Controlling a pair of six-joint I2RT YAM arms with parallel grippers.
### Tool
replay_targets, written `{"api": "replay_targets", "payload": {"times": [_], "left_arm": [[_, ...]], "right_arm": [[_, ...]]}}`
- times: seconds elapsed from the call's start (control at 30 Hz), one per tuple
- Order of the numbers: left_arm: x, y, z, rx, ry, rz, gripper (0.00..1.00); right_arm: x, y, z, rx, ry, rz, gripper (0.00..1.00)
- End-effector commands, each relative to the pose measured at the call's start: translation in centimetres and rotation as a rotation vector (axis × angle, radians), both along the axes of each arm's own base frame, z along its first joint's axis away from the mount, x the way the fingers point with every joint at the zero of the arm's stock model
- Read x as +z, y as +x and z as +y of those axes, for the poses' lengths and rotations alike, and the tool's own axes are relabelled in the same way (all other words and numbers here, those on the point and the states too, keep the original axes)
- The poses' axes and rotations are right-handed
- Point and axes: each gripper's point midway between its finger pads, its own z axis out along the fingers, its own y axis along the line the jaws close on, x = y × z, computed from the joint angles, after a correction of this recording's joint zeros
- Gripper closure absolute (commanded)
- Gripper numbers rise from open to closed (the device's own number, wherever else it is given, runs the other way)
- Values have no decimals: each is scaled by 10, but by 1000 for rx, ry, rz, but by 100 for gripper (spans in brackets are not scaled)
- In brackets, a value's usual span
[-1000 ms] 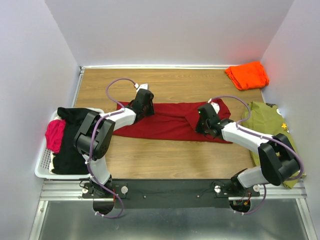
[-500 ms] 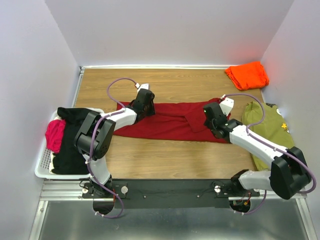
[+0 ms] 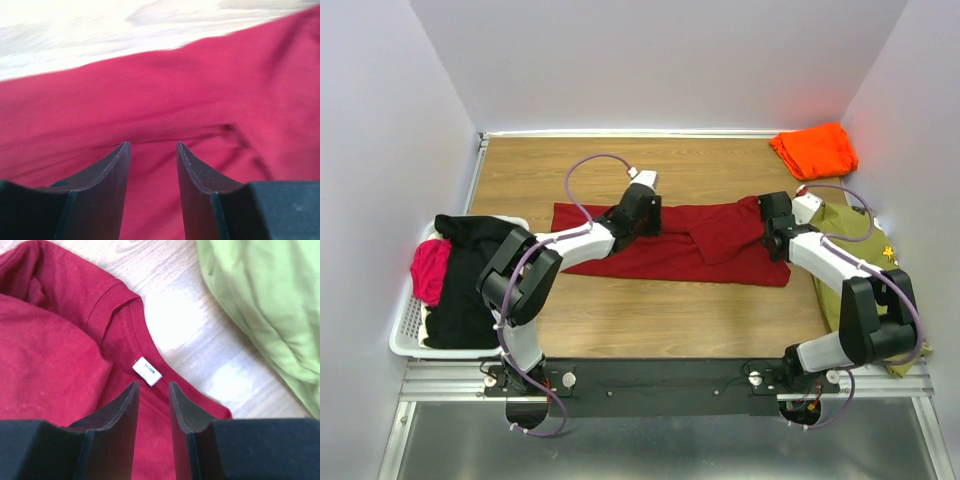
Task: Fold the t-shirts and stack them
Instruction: Fold the other side of the tshirt into a rectangle
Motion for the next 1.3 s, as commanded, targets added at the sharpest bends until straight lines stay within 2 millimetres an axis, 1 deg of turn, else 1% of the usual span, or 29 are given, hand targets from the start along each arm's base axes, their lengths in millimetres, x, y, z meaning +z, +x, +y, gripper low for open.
{"api": "replay_targets", "payload": {"times": [0.0,0.03,0.07,0.1,0.13,0.17,0.2,0.23,0.27,0.3,0.37,0.4,0.47,0.5,0.53,0.57,0.6,0.67,0.7,0.77,0.8,0.83,0.97,1.23,1.27], "left_arm": [[39,6,-52,-97,-64,-116,48],[41,3,-61,-122,-80,-119,48],[48,4,-70,-139,-97,-132,48],[44,2,-77,-155,-99,-128,48],[46,-5,-89,-193,-116,-128,48],[53,-5,-99,-211,-131,-139,48],[46,-7,-106,-229,-126,-129,48],[46,-14,-117,-256,-132,-128,48],[50,-13,-124,-267,-137,-138,48],[43,-15,-128,-275,-127,-130,48],[39,-20,-139,-296,-125,-122,48],[31,-21,-141,-298,-117,-108,48],[28,-23,-146,-306,-118,-102,48],[21,-24,-147,-309,-111,-91,49],[19,-24,-149,-313,-112,-90,49],[17,-25,-150,-313,-108,-86,48],[13,-24,-151,-312,-103,-82,49],[10,-24,-152,-313,-99,-77,49],[7,-23,-153,-310,-95,-73,49],[5,-22,-152,-304,-87,-72,49],[4,-22,-151,-303,-84,-70,49],[3,-21,-151,-298,-79,-70,49],[0,-21,-148,-289,-66,-69,49],[-6,-19,-147,-283,-51,-63,49],[-6,-19,-147,-282,-51,-64,49]], "right_arm": [[-13,27,9,58,98,-10,64],[-15,32,11,69,128,-17,65],[-17,35,14,82,138,-17,67],[-25,36,15,89,143,1,69],[-25,40,17,96,154,-6,70],[-27,42,19,105,159,-3,71],[-31,44,20,110,163,5,72],[-31,48,23,118,174,-6,72],[-31,50,24,125,177,-10,72],[-31,52,25,126,178,-15,73],[-28,58,27,135,182,-27,73],[-26,60,27,134,182,-34,73],[-22,65,28,145,178,-46,73],[-18,69,29,151,176,-55,73],[-18,72,29,159,172,-56,73],[-21,73,30,160,171,-48,73],[-19,78,31,167,174,-53,73],[-21,83,36,189,187,-48,73],[-28,84,37,191,191,-37,73],[-29,92,42,211,205,-40,74],[-37,93,44,219,208,-19,74],[-36,98,48,231,219,-24,74],[-47,101,54,252,243,-4,77],[-46,101,54,266,236,-5,78],[-43,102,54,268,235,-12,78]]}}
